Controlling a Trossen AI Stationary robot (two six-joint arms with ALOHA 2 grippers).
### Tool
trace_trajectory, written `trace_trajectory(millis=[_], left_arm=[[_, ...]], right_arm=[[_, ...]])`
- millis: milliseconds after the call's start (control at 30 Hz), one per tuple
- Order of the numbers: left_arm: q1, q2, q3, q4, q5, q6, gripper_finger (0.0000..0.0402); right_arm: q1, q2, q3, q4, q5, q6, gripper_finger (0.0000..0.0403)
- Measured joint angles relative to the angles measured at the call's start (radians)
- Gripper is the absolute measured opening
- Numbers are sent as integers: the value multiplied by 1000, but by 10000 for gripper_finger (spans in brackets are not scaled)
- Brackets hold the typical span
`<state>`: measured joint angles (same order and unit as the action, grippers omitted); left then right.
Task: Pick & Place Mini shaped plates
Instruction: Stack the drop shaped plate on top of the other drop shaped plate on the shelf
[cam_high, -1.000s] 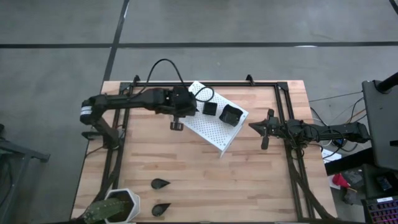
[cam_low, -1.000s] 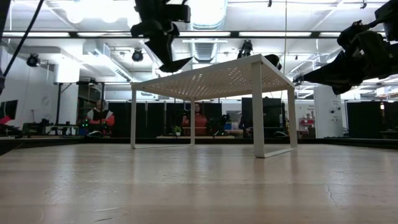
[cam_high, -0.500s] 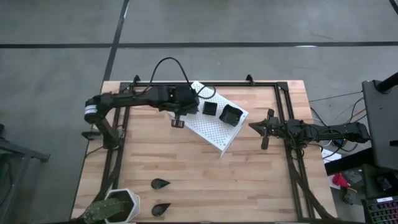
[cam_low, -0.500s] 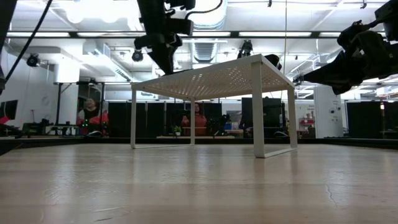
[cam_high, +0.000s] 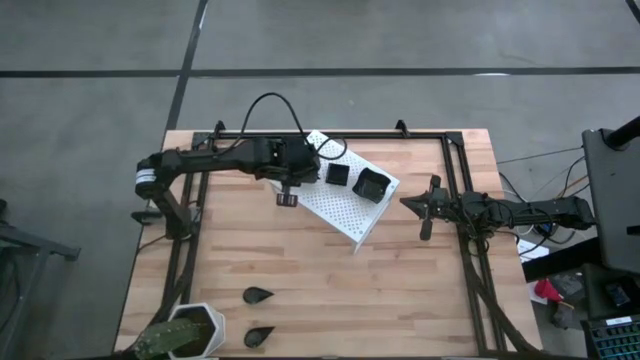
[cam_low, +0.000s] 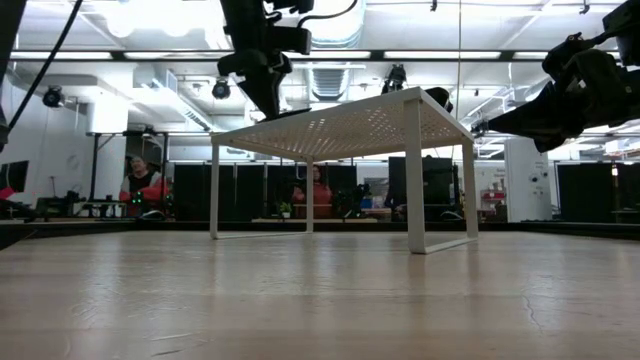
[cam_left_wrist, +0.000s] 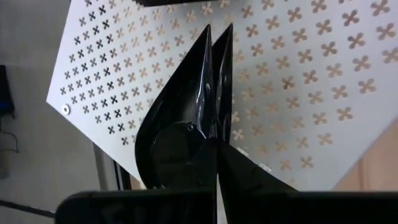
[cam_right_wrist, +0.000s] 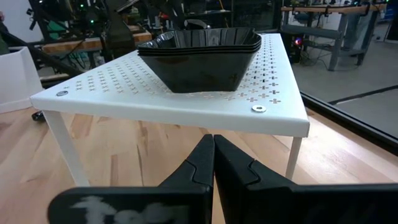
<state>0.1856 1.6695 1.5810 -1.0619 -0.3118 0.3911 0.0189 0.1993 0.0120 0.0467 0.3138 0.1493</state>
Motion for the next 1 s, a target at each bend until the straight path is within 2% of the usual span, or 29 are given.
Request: trace_trajectory(millis=[400,600,1000], left_arm=[[-4,0,2,7,-1,-7,67],[-16,-15,19,4,-3,-22,73],[-17,-22,17,-40,-84,-76,68]], right_arm=[[0,0,0,0,0,0,8],[0,0,0,0,0,0,8],[0,0,0,0,0,0,8]])
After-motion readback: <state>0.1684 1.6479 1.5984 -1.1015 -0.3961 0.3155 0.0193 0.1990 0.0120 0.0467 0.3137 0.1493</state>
